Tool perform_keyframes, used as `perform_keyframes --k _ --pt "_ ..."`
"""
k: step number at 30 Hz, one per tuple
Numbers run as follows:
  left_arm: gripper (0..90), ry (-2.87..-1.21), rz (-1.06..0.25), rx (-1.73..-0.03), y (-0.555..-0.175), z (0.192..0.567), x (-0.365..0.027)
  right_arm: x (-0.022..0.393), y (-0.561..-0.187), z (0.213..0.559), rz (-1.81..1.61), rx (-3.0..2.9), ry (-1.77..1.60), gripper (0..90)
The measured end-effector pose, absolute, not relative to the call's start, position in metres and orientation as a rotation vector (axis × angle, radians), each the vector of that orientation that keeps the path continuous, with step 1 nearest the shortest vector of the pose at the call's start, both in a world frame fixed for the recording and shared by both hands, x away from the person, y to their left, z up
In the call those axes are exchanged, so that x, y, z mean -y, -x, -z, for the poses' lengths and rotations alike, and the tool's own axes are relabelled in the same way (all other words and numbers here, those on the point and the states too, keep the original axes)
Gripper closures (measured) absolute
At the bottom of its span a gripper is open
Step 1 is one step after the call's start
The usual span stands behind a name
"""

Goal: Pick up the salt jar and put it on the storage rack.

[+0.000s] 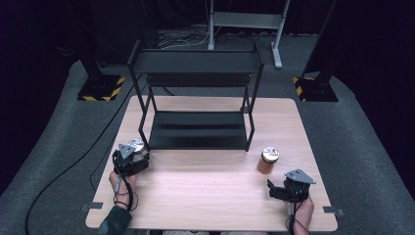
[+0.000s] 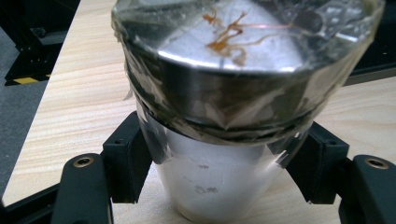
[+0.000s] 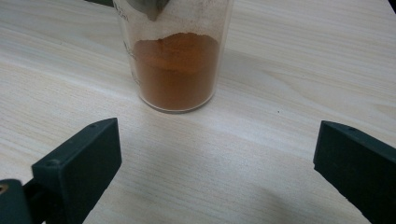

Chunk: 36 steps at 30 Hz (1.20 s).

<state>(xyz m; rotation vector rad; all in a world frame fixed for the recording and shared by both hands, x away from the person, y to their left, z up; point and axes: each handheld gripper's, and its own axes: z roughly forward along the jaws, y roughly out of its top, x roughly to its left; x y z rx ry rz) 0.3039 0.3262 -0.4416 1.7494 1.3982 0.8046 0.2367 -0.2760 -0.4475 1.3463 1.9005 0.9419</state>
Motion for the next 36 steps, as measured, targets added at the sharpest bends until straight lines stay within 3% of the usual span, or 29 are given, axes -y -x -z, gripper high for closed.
perform_keyframes --k 36 --pt "30.5 -1.829 -0.733 -1.309 -0.296 0.405 -0.328 0.275 -0.238 0.447 -0.933 -1.908 -1.344 0.0"
